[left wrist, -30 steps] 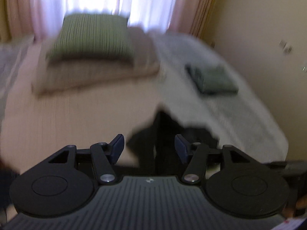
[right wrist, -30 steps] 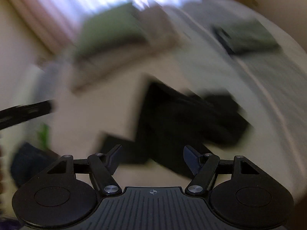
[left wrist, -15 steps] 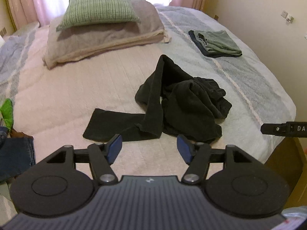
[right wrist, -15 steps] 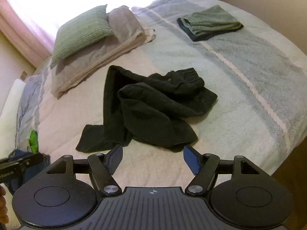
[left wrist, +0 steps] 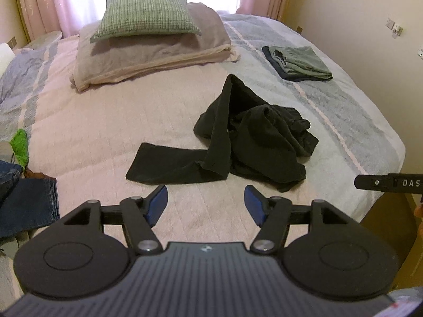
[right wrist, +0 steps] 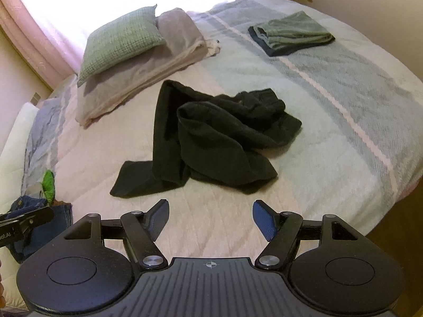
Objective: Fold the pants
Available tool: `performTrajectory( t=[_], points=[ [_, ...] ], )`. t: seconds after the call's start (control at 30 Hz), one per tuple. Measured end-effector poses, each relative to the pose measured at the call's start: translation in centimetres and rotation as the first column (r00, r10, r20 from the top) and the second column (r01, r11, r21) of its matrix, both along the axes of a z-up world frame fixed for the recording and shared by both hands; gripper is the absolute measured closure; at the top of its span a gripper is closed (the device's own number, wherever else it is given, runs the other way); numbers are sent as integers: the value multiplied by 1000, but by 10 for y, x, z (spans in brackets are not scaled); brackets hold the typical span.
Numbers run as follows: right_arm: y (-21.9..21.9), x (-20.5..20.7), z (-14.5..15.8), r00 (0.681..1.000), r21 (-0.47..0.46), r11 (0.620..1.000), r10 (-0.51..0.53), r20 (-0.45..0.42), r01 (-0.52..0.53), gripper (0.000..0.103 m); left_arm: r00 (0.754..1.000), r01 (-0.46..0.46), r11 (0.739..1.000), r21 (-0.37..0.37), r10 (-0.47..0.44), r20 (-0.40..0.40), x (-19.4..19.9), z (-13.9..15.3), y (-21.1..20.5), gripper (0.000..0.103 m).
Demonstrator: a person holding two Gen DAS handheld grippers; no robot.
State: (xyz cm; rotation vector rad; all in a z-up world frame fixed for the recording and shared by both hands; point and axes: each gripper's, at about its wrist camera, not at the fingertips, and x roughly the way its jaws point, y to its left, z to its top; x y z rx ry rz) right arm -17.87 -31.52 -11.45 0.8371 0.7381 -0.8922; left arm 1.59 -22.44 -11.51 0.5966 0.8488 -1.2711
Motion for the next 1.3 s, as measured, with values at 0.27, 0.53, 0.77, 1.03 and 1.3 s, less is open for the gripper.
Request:
performTrajectory(
  t=[0.27,0.53,0.77,1.03,1.3],
  points=[
    [-40,-15,0,999,-64,997,37,31,-35,36,998,-54,998,-18,54,11,-13,-8,-26,43],
    [-141,-48,-21,988,-218,964,146,-47,-153,36,977,-210,977,24,209,48,-41,-58,-73,42],
    [-220,-67,-69,895,-289,852,381,-231,-437,36,931,-362,930,67,358,67,-66,-110,-105,40],
    [-250,-35,-173,583,-291,508,654,-482,-810,36,886,-454,887,87,440,143,-68,-163,-121,38],
    [-266,-8,-283,396,-345,208,624,-674,-915,36,917,-343,939,36,326,231,-68,-224,-152,28]
  ],
)
